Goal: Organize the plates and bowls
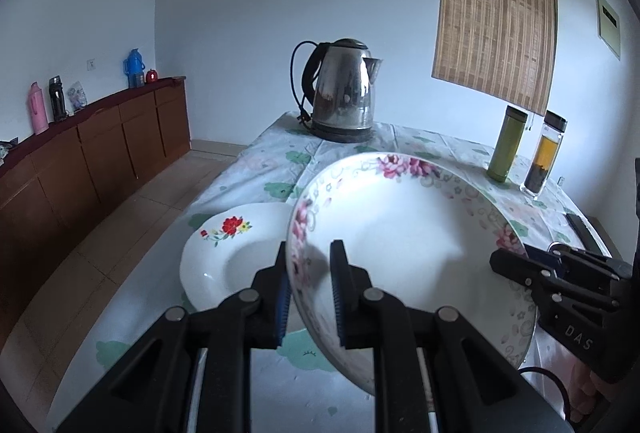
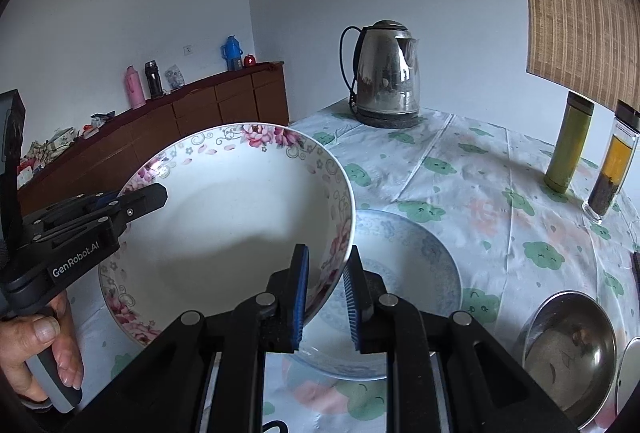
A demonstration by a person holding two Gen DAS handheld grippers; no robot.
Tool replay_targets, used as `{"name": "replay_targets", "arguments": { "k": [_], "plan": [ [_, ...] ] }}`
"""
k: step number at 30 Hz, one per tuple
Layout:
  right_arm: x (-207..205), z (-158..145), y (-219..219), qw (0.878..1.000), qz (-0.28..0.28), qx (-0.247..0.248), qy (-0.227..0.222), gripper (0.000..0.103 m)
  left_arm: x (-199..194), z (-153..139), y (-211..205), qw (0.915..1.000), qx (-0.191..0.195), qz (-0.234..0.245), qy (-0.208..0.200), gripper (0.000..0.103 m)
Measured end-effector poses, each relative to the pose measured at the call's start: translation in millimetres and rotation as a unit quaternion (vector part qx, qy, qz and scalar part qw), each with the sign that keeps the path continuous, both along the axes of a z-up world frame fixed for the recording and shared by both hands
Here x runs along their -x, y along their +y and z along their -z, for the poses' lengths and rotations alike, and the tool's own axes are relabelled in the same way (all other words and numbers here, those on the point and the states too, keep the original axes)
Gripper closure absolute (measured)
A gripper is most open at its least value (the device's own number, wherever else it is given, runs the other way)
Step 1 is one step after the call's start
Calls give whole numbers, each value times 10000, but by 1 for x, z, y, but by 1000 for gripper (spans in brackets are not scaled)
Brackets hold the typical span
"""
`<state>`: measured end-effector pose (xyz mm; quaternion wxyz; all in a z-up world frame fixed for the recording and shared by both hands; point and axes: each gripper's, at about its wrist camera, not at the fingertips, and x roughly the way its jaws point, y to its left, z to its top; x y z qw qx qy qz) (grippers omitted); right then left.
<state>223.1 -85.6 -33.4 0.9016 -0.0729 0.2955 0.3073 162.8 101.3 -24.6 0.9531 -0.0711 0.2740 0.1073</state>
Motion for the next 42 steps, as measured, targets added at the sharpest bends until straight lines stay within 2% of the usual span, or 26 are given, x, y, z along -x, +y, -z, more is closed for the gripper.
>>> {"name": "replay_targets", "arguments": {
  "k": [14, 42],
  "plan": [
    [-21, 1, -27, 9989, 465, -103, 43, 84, -36, 3, -21, 9995, -63, 297, 44, 88],
    [-39, 9, -46, 9954, 949, -48, 103, 84, -65, 10, -38, 9981, 79, 584, -154, 88]
  ]
}}
